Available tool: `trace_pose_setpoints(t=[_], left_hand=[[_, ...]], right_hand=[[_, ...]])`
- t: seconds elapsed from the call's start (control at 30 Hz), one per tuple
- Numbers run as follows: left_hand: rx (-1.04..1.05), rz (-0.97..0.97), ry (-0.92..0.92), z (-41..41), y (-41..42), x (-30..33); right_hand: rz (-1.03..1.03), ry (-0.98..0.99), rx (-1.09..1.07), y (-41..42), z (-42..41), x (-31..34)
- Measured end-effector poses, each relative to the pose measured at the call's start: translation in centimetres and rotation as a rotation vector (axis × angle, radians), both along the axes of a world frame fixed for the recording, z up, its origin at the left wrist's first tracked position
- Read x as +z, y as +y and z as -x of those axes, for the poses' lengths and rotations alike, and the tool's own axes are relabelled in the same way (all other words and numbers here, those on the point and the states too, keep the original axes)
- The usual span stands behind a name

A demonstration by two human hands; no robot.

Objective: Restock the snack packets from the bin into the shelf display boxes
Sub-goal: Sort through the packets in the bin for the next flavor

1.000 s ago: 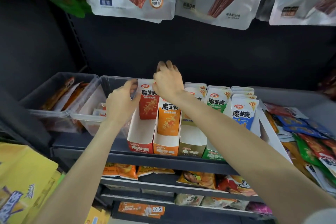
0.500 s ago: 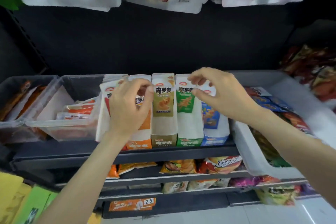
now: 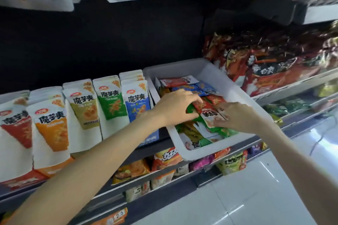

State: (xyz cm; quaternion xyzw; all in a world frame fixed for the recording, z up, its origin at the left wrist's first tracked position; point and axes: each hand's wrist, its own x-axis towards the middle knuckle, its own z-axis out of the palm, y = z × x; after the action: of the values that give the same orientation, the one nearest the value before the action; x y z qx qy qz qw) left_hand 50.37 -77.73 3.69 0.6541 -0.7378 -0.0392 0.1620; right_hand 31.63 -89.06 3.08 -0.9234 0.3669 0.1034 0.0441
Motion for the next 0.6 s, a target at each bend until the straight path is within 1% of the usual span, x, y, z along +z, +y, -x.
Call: trace_pose_setpoints(t=[0.13,0.23,0.3,0.37,0.43,0.47,0.5,0.53,0.6], left_hand=[[-0.079,-0.205,-0.115,0.8,-3.2,-1.2],[-0.142,-0.246,-0.126,0.5,-4.2,-1.4],[-0.150,-0.244,-0.107,0.3,-4.4,-1.4],[-0.137,-0.244,-0.091,0.2,-4.3,-1.5],[-0.115,-0.161,-0.026,0.3,-4.1,-1.6],[-0.091,-0.082,0.048,0.3,-3.9,-1.6],[-0.055,0.020,0.141,0.2,-3.7,-1.5],[0.000,0.128,0.245,0.0,-3.5,-1.2],[0.175,0.328,0.480,-0.6,-2.9,-0.1]], right_hand=[[-0.046,0.007,0.069,-0.3,0.6,-0.3],[-0.087,0.000,0.124,-0.7,0.9,0.0],[-0.138,-0.084,0.146,-1.0,1.2,0.2],[-0.163,-0.224,0.158,-1.1,1.3,0.2],[-0.065,-0.306,0.171,-0.9,1.3,0.4],[-0.020,-0.361,0.176,-0.8,1.3,0.5],[-0.012,-0.459,0.164,-0.7,1.2,0.9],[-0.032,-0.611,0.138,-0.7,1.3,1.3],[-0.055,-0.906,0.057,-0.9,1.4,2.4]])
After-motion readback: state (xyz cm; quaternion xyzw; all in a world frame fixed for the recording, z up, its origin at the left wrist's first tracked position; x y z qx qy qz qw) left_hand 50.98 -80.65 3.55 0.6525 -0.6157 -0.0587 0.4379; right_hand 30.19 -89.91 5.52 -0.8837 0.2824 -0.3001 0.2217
